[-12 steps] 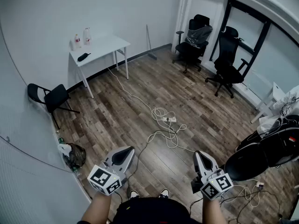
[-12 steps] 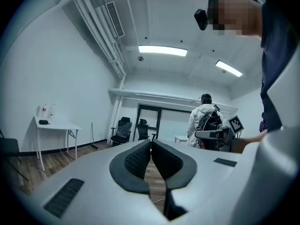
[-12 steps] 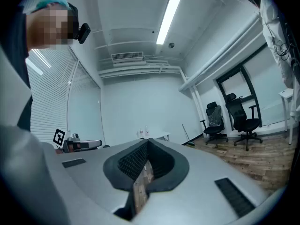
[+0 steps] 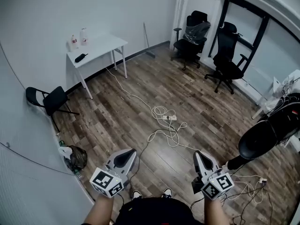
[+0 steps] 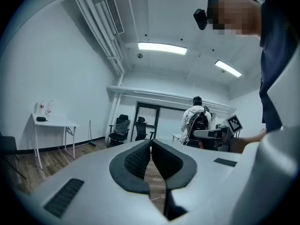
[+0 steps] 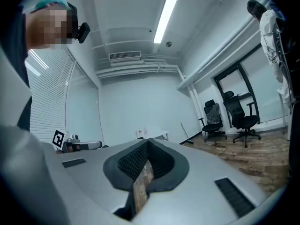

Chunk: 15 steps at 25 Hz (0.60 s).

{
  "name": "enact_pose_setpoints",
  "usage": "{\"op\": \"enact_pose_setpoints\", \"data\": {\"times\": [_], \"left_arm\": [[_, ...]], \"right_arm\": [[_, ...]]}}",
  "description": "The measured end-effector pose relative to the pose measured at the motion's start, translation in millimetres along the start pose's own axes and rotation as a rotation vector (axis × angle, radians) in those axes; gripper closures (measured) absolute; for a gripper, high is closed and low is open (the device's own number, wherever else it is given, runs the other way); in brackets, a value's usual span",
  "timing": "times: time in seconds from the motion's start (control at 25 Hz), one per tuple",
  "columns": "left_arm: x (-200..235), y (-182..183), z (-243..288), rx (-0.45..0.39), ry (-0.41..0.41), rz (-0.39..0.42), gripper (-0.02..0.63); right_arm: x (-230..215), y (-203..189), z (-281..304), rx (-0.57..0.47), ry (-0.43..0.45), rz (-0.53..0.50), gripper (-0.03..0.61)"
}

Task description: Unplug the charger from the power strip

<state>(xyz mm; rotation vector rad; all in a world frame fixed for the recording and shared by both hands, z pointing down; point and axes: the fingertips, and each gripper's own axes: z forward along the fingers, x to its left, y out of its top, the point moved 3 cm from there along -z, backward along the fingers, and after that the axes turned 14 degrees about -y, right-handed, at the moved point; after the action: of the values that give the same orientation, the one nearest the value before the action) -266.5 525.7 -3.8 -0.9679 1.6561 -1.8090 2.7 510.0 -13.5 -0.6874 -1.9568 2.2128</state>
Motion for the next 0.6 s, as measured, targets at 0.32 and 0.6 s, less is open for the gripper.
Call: {"op": "enact_pose_setpoints", "data": {"times": [0.32,0.6], "left_arm": [[7.2,-1.0,5.1,0.003,0.006,-0.011,0.583],[5.8,-13.2,45.1,0.011,-0.008,-0.065,0.584]], "right_arm": [[-7.4,4.2,8.2,-0.015,-0.017,0.010,0.560],[-56.4,-1.5,11.6,0.005,-0.051,0.065,0.560]]}}
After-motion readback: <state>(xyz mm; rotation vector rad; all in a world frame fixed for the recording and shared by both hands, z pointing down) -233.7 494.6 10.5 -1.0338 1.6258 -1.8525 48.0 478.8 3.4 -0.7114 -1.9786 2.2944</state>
